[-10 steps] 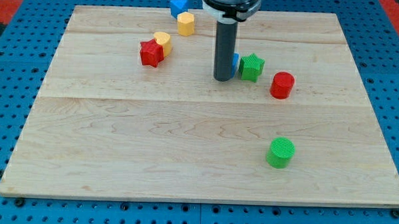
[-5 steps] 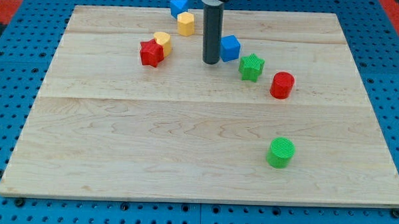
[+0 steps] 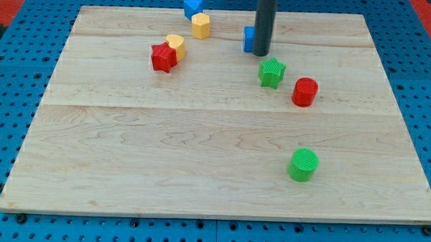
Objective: Drag the blue cube to the bottom right of the yellow hexagon
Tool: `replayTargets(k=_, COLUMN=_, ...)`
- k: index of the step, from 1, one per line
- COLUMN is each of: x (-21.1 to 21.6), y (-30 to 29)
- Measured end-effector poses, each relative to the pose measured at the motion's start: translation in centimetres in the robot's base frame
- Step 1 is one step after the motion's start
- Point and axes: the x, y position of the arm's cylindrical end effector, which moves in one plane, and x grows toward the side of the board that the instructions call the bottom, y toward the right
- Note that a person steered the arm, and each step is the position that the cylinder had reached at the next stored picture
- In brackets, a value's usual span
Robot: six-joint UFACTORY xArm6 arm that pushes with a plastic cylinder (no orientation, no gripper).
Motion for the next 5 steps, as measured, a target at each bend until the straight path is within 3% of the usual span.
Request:
replayTargets(k=3, x=-1.1, y=1.6)
replayTargets(k=4, x=-3.1, y=-3.5)
replayTargets(k=5, x=-2.5, y=-5.7)
